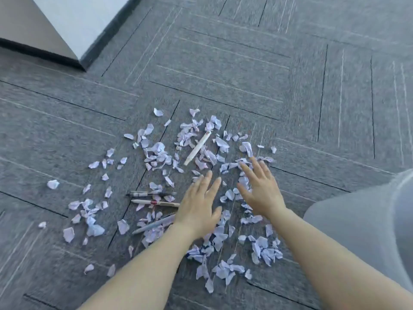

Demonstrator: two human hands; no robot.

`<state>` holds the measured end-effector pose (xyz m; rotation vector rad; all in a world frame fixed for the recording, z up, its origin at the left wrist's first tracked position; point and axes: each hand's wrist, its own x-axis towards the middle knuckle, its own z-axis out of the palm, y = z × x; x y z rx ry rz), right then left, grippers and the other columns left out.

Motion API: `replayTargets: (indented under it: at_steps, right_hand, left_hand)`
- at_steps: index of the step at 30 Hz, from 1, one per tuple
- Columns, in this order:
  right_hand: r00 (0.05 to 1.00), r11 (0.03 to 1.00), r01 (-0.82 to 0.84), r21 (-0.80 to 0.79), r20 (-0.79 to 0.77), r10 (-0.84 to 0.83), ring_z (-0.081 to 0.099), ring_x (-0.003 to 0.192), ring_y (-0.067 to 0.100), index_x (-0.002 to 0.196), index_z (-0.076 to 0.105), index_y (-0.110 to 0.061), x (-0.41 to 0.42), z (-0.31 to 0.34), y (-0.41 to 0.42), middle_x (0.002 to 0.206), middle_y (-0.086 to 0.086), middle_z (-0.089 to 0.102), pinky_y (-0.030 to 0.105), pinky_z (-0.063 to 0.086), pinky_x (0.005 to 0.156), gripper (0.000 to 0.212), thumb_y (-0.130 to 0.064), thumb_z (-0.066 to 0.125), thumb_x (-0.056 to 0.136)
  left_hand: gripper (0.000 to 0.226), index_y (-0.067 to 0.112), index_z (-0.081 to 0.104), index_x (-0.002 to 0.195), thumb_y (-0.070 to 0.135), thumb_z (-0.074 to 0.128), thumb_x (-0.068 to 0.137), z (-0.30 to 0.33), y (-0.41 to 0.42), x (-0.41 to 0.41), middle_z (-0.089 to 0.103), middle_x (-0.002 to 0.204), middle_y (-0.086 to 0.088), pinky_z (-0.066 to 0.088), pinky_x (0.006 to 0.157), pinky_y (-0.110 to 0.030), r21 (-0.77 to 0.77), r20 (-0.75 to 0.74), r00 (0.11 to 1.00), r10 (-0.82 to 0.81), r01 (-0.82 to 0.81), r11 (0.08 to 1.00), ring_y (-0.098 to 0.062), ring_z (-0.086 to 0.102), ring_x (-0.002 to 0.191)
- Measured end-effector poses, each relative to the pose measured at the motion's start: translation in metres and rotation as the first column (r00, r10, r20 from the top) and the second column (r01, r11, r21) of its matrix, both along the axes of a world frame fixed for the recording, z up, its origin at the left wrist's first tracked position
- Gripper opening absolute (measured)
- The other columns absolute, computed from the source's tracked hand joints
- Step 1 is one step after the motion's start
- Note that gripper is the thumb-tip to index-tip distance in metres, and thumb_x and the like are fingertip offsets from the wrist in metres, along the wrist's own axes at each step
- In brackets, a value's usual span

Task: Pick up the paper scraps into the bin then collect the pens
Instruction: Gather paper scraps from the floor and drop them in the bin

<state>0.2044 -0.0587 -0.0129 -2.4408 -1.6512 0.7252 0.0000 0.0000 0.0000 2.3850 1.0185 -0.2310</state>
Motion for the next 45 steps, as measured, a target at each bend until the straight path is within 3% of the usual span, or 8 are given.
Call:
replayTargets:
  at_steps: [10,20,25,28,32,36,40,45]
  right_hand:
    - [0.98,0.973,-0.182,0.144,-0.052,0.191,0.015,0.148,0.016,0.144,0.044,-0.021,-0.005,-0.042,-0.036,0.155,-0.005,0.034,0.044,0.021,0.119,0.053,-0.045,0.04,0.097]
    - [0.932,0.923,-0.349,0.162,0.164,0.324,0.016,0.147,0.024,0.152,0.027,-0.021,-0.054,-0.072,-0.134,0.16,0.005,0.024,0.041,0.007,0.12,0.083,-0.069,0.045,0.087]
    - [0.93,0.891,-0.311,0.331,0.301,0.212,0.052,0.096,0.025,0.121,0.061,-0.016,-0.055,-0.067,-0.093,0.111,0.008,0.059,0.038,0.046,0.077,0.041,-0.043,0.048,0.092]
    - [0.935,0.912,-0.313,0.265,0.255,0.247,0.054,0.067,0.025,0.094,0.061,-0.011,-0.053,-0.062,-0.075,0.085,0.006,0.056,0.035,0.045,0.048,0.01,-0.019,0.06,0.088]
    - [0.997,0.966,-0.042,0.254,0.067,0.026,0.047,0.05,0.024,0.087,0.052,-0.009,-0.06,-0.034,-0.065,0.073,0.002,0.055,0.034,0.039,0.042,0.01,-0.013,0.053,0.096]
    - [0.91,0.771,0.393,0.501,-0.335,-0.245,0.042,0.053,0.006,0.083,0.051,-0.017,-0.07,0.055,-0.049,0.064,-0.011,0.049,0.025,0.034,0.051,0.016,-0.017,0.051,0.099]
    - [0.856,0.475,0.513,0.715,-0.384,-0.346,0.044,0.056,0.003,0.086,0.057,-0.016,-0.042,0.173,-0.054,0.064,-0.009,0.052,0.015,0.033,0.055,0.013,-0.02,0.054,0.097]
    - [0.718,0.33,0.656,0.679,-0.427,-0.55,0.042,0.051,0.006,0.078,0.057,-0.022,0.029,0.231,-0.122,0.057,-0.015,0.051,0.02,0.032,0.053,0.018,-0.024,0.056,0.097]
  left_hand:
    - [0.065,0.021,0.02,0.149,0.049,0.036,0.092,-0.057,-0.003,0.013,0.009,0.159,0.0,0.008,0.118,-0.041,0.044,0.081,0.99,-0.112,0.108,0.993,-0.016,-0.004,0.145]
    - [0.083,0.012,0.025,0.147,0.068,0.035,0.086,-0.078,-0.094,-0.056,0.032,0.148,-0.008,0.025,0.105,-0.042,0.285,0.017,0.954,-0.299,0.282,0.916,-0.024,0.031,0.132]
    - [0.04,0.013,0.054,0.113,0.039,0.056,0.083,-0.083,-0.059,-0.029,0.056,0.094,-0.006,0.045,0.063,-0.035,0.461,0.142,0.946,-0.293,0.199,0.865,-0.024,0.051,0.08]
    - [0.016,0.014,0.054,0.083,0.027,0.046,0.088,-0.076,-0.046,-0.017,0.053,0.065,-0.002,0.042,0.04,-0.031,0.438,0.158,0.94,-0.304,0.209,0.874,-0.023,0.054,0.053]
    - [0.021,0.015,0.041,0.069,0.028,0.039,0.086,-0.055,-0.037,-0.014,0.043,0.053,0.003,0.026,0.036,-0.024,0.213,0.315,0.949,-0.037,-0.033,0.977,-0.025,0.048,0.041]
    - [0.032,0.02,0.036,0.064,0.02,0.047,0.094,0.022,-0.024,0.027,0.036,0.054,0.009,0.03,0.043,-0.017,-0.067,0.611,0.717,0.334,-0.374,0.925,-0.006,0.037,0.045]
    - [0.035,0.022,0.034,0.062,0.009,0.051,0.089,0.135,-0.028,0.102,0.035,0.053,0.01,0.029,0.046,-0.016,-0.203,0.874,0.392,0.287,-0.241,0.949,-0.005,0.032,0.047]
    - [0.032,0.013,0.041,0.062,0.024,0.052,0.09,0.203,-0.088,0.181,0.036,0.046,0.005,0.032,0.044,-0.028,-0.231,0.9,0.382,0.211,0.006,0.973,-0.015,0.037,0.042]
